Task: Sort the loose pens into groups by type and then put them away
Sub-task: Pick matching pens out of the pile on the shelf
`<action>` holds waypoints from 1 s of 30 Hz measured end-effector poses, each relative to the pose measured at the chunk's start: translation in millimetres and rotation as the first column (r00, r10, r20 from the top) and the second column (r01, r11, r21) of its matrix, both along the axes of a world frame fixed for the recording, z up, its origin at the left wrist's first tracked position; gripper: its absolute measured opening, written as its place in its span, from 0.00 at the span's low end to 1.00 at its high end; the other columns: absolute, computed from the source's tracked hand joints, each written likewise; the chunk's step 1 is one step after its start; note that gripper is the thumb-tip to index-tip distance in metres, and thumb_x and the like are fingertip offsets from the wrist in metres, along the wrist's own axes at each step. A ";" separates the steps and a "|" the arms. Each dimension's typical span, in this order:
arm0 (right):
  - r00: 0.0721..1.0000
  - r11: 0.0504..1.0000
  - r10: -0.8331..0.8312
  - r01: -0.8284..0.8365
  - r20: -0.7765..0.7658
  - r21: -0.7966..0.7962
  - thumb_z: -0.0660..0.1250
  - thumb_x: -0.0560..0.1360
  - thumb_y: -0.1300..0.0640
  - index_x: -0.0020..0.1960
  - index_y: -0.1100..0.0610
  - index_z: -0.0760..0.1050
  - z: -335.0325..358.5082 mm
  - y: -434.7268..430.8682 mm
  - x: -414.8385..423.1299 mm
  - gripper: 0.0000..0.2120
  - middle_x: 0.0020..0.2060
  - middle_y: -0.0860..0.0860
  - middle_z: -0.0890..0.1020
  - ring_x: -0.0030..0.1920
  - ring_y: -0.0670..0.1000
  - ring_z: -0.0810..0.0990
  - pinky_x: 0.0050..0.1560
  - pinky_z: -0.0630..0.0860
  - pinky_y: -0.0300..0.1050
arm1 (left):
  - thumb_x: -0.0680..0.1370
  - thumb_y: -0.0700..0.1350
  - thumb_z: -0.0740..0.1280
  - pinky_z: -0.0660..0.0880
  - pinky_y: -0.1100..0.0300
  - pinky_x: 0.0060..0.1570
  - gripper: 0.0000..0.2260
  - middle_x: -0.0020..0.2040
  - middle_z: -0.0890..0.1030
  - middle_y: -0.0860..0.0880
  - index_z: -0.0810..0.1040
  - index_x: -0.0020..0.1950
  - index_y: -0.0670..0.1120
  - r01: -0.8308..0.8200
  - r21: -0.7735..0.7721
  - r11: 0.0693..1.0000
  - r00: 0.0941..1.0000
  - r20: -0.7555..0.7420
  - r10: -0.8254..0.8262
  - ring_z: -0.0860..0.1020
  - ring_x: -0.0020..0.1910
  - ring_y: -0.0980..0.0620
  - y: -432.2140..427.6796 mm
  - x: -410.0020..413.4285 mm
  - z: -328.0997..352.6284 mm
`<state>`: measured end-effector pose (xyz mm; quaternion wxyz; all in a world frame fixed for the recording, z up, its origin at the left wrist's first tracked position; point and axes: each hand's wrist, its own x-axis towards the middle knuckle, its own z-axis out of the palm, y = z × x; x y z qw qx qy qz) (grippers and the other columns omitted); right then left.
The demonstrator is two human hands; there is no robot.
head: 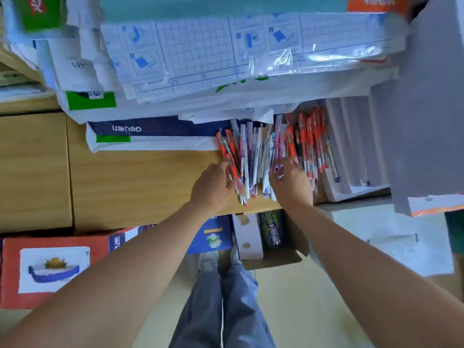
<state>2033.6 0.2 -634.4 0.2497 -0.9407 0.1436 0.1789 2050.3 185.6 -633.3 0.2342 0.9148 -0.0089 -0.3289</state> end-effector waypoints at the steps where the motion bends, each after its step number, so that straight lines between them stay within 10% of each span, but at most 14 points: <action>1: 1.000 1.000 -0.006 0.006 0.003 -0.001 0.64 0.78 0.54 0.60 0.58 0.70 -8.6 0.1 0.6 0.13 0.46 0.56 0.81 0.40 0.55 0.80 0.38 0.79 0.48 | 0.80 0.47 0.62 0.71 0.53 0.51 0.17 0.60 0.74 0.44 0.68 0.67 0.43 -0.065 -0.016 0.998 0.998 0.018 0.065 0.73 0.60 0.44 -2.5 3.5 -9.9; 14: 0.992 0.999 -0.006 0.001 0.124 0.040 0.71 0.73 0.53 0.52 0.59 0.70 -38.1 -7.8 3.6 0.15 0.37 0.48 0.77 0.34 0.50 0.78 0.31 0.76 0.45 | 0.77 0.50 0.66 0.68 0.57 0.39 0.09 0.44 0.78 0.49 0.75 0.51 0.45 -0.348 0.072 0.935 0.937 0.037 0.347 0.77 0.43 0.45 -13.7 21.3 -58.6; 20: 0.993 0.999 -0.008 0.012 0.114 -0.032 0.70 0.74 0.48 0.53 0.57 0.73 -38.5 1.2 10.6 0.15 0.35 0.50 0.79 0.33 0.51 0.78 0.29 0.73 0.42 | 0.76 0.48 0.69 0.71 0.53 0.44 0.19 0.57 0.73 0.41 0.69 0.60 0.39 -0.359 0.109 0.927 0.925 0.171 0.338 0.75 0.54 0.41 2.2 19.2 -61.3; 30: 0.996 0.995 -0.045 0.052 0.082 -0.090 0.70 0.73 0.47 0.47 0.55 0.78 -45.5 19.3 12.0 0.12 0.34 0.51 0.82 0.32 0.53 0.79 0.29 0.74 0.42 | 0.75 0.43 0.68 0.72 0.54 0.33 0.05 0.48 0.76 0.48 0.74 0.47 0.44 -0.207 -0.103 0.973 0.925 0.302 0.229 0.75 0.34 0.49 -0.2 7.7 -58.4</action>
